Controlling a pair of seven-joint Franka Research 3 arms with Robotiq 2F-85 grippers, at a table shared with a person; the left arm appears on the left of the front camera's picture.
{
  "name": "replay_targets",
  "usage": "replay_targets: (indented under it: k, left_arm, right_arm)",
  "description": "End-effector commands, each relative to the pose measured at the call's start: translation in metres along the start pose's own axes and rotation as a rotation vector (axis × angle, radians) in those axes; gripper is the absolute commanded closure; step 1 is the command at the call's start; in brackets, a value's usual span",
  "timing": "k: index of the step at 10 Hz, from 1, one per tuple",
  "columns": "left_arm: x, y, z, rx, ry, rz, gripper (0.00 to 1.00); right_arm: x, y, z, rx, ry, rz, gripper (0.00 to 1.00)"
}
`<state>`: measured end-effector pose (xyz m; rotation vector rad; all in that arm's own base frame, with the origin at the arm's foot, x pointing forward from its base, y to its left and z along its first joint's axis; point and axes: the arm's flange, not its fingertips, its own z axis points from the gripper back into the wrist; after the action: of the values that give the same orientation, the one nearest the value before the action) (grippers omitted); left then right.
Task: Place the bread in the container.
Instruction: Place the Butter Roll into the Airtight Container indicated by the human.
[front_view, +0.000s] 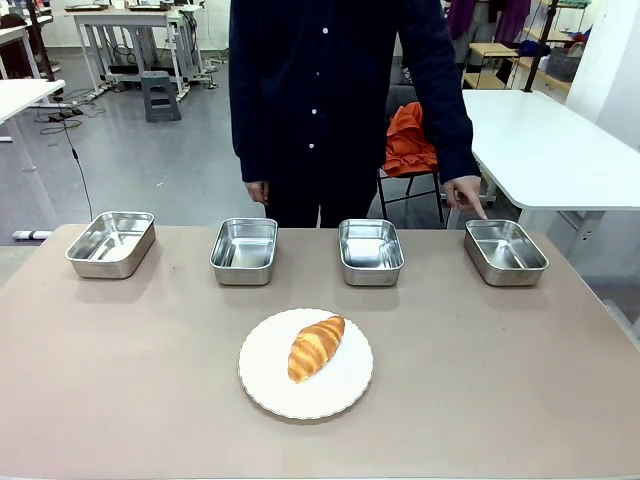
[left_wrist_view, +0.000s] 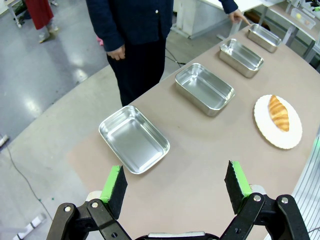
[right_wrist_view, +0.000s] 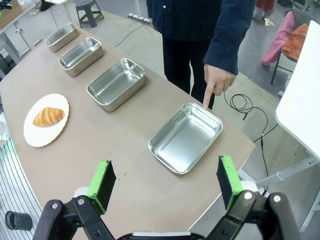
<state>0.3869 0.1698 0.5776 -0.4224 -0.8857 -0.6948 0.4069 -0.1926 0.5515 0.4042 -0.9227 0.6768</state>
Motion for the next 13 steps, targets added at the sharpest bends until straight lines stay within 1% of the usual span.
replay_targets:
  k: [1, 2, 3, 4, 6, 7, 8, 9, 10, 11, 12, 13]
  left_arm:
    - [0.0, 0.001, 0.003, -0.008, -0.007, 0.0, 0.0]
    - [0.0, 0.001, 0.003, -0.008, -0.007, 0.0, 0.0]
    - [0.0, 0.001, 0.003, -0.008, -0.007, 0.0, 0.0]
    - [0.0, 0.001, 0.003, -0.008, -0.007, 0.0, 0.0]
    - [0.0, 0.001, 0.003, -0.008, -0.007, 0.0, 0.0]
    - [0.0, 0.001, 0.003, -0.008, -0.007, 0.0, 0.0]
    - [0.0, 0.001, 0.003, -0.008, -0.007, 0.0, 0.0]
    - [0.0, 0.001, 0.003, -0.008, -0.007, 0.0, 0.0]
    - [0.0, 0.001, 0.003, -0.008, -0.007, 0.0, 0.0]
    - [0.0, 0.001, 0.003, -0.008, -0.007, 0.0, 0.0]
    - [0.0, 0.001, 0.003, -0.008, -0.007, 0.0, 0.0]
    - [0.0, 0.001, 0.003, -0.008, -0.007, 0.0, 0.0]
  right_arm:
    - [0.0, 0.0, 0.0, 0.0, 0.0, 0.0, 0.0]
    - [0.03, -0.003, 0.007, 0.006, 0.026, -0.006, 0.0]
    - [0.067, -0.003, 0.004, 0.041, 0.052, 0.01, 0.0]
    - [0.11, 0.001, -0.008, 0.086, 0.081, 0.012, 0.0]
    - [0.181, 0.02, -0.036, 0.136, 0.154, 0.016, 0.0]
    - [0.215, 0.036, -0.06, 0.179, 0.168, -0.024, 0.0]
    - [0.244, 0.056, -0.094, 0.245, 0.194, -0.069, 0.0]
    - [0.271, 0.081, -0.134, 0.287, 0.242, -0.192, 0.0]
    - [0.283, 0.109, -0.173, 0.227, 0.294, -0.301, 0.0]
    - [0.287, 0.143, -0.206, 0.157, 0.368, -0.402, 0.0]
    - [0.281, 0.176, -0.23, 0.127, 0.398, -0.399, 0.0]
    - [0.267, 0.209, -0.248, 0.088, 0.496, -0.333, 0.0]
